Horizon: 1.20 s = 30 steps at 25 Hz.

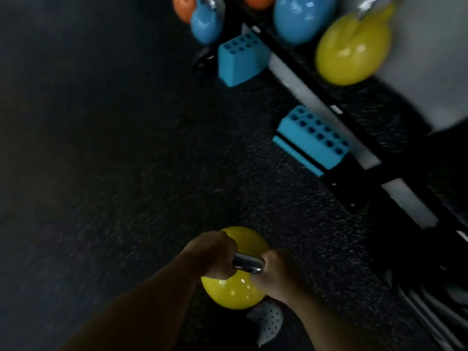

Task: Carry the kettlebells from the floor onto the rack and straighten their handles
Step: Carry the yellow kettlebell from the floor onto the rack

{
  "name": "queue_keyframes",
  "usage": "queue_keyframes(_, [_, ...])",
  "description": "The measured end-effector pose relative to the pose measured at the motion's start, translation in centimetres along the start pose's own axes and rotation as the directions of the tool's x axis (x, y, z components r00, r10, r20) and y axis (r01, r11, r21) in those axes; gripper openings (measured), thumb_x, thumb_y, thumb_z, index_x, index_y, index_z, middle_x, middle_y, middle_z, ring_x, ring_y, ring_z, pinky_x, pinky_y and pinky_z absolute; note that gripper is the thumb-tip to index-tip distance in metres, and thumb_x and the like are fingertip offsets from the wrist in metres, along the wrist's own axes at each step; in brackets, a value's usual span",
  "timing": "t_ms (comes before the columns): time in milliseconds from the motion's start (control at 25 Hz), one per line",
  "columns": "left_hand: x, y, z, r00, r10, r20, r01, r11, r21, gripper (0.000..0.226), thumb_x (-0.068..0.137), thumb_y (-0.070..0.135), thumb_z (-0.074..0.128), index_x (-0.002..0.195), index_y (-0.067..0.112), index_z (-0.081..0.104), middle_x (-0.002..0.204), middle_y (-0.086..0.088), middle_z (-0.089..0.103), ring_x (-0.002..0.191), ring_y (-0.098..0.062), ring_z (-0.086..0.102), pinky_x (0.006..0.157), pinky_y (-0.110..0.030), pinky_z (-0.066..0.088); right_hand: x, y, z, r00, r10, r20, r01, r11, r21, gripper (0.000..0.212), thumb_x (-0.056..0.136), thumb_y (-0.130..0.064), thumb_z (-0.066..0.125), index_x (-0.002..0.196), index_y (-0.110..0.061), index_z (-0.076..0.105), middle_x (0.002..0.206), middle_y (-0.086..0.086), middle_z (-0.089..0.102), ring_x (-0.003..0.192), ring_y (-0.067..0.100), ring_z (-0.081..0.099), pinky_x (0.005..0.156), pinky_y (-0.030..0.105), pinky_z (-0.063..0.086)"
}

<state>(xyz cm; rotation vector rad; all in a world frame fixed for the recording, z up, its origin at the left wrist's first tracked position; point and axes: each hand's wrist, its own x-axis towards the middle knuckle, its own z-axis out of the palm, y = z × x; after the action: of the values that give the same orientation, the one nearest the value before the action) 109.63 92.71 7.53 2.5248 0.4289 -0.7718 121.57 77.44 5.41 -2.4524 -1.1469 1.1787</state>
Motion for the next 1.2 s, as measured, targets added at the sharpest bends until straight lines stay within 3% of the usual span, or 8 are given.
queue_keyframes(160, [8.6, 5.0, -11.5, 0.986, 0.143, -0.084, -0.123, 0.970, 0.207, 0.034, 0.074, 0.050, 0.053, 0.090, 0.024, 0.068, 0.089, -0.001, 0.072, 0.083, -0.025, 0.068, 0.061, -0.028, 0.040, 2.4, 3.2, -12.1, 0.969, 0.018, -0.246, -0.019, 1.000, -0.004, 0.027, 0.063, -0.038, 0.063, 0.076, -0.015, 0.066, 0.072, 0.006, 0.068, 0.068, 0.025, 0.066, 0.049, 0.033, 0.048])
queue_keyframes(360, [17.7, 10.1, -24.3, 0.905, 0.360, -0.226, -0.251, 0.882, 0.398, 0.033, 0.075, 0.048, 0.058, 0.089, 0.020, 0.069, 0.092, -0.009, 0.072, 0.086, -0.033, 0.068, 0.062, -0.032, 0.042, 5.2, 5.9, -26.9, 0.907, 0.049, -0.419, -0.062, 0.998, -0.019, 0.022, 0.066, -0.037, 0.059, 0.058, -0.025, 0.042, 0.058, -0.003, 0.045, 0.072, 0.033, 0.064, 0.052, 0.028, 0.035])
queue_keyframes(480, [22.9, 13.0, -32.1, 0.812, 0.517, -0.273, -0.351, 0.804, 0.480, 0.029, 0.077, 0.044, 0.060, 0.084, 0.018, 0.070, 0.085, -0.009, 0.073, 0.080, -0.034, 0.068, 0.061, -0.034, 0.046, 6.9, 7.0, -34.5, 0.786, 0.054, -0.616, -0.108, 0.993, -0.051, 0.021, 0.063, -0.038, 0.058, 0.064, -0.017, 0.060, 0.068, 0.006, 0.068, 0.070, 0.034, 0.067, 0.054, 0.035, 0.050])
queue_keyframes(640, [29.1, 16.5, -39.6, 0.700, 0.641, -0.316, -0.413, 0.724, 0.552, 0.027, 0.077, 0.041, 0.063, 0.083, 0.017, 0.071, 0.083, -0.011, 0.073, 0.077, -0.037, 0.068, 0.057, -0.032, 0.040, 9.3, 8.6, -42.0, 0.644, 0.094, -0.760, -0.200, 0.979, -0.049, 0.026, 0.063, -0.033, 0.062, 0.077, -0.014, 0.072, 0.073, 0.012, 0.072, 0.072, 0.039, 0.067, 0.056, 0.036, 0.051])
queue_keyframes(760, [33.8, 18.5, -43.2, 0.663, 0.681, -0.313, -0.427, 0.686, 0.589, 0.025, 0.077, 0.040, 0.064, 0.083, 0.017, 0.072, 0.083, -0.011, 0.073, 0.077, -0.037, 0.068, 0.057, -0.031, 0.036, 11.5, 10.0, -45.7, 0.584, 0.184, -0.790, -0.240, 0.970, 0.048, 0.017, 0.068, -0.025, 0.064, 0.080, -0.015, 0.070, 0.075, 0.013, 0.072, 0.075, 0.040, 0.066, 0.058, 0.034, 0.049])
queue_keyframes(920, [38.0, 19.5, -43.8, 0.677, 0.688, -0.261, -0.455, 0.670, 0.586, 0.025, 0.077, 0.040, 0.064, 0.088, 0.018, 0.071, 0.083, -0.009, 0.073, 0.074, -0.033, 0.068, 0.055, -0.030, 0.037, 13.4, 12.3, -47.0, 0.618, 0.254, -0.744, -0.231, 0.963, 0.137, 0.015, 0.074, -0.022, 0.062, 0.085, -0.017, 0.071, 0.082, 0.015, 0.071, 0.078, 0.038, 0.066, 0.061, 0.031, 0.048])
queue_keyframes(1000, [39.9, 19.9, -43.8, 0.656, 0.708, -0.262, -0.480, 0.659, 0.579, 0.026, 0.077, 0.042, 0.065, 0.087, 0.018, 0.071, 0.083, -0.008, 0.073, 0.075, -0.032, 0.069, 0.055, -0.029, 0.036, 14.1, 13.2, -47.1, 0.582, 0.273, -0.766, -0.225, 0.959, 0.171, 0.015, 0.075, -0.019, 0.064, 0.086, -0.015, 0.072, 0.079, 0.014, 0.071, 0.074, 0.036, 0.067, 0.057, 0.029, 0.047])
queue_keyframes(1200, [42.4, 20.6, -45.4, 0.658, 0.692, -0.297, -0.512, 0.700, 0.497, 0.026, 0.076, 0.041, 0.066, 0.090, 0.019, 0.071, 0.085, -0.008, 0.072, 0.078, -0.032, 0.067, 0.057, -0.029, 0.037, 15.3, 14.5, -49.4, 0.583, 0.310, -0.751, -0.202, 0.951, 0.236, 0.012, 0.075, -0.017, 0.066, 0.085, -0.018, 0.071, 0.068, -0.002, 0.059, 0.054, 0.011, 0.051, 0.044, 0.006, 0.025])
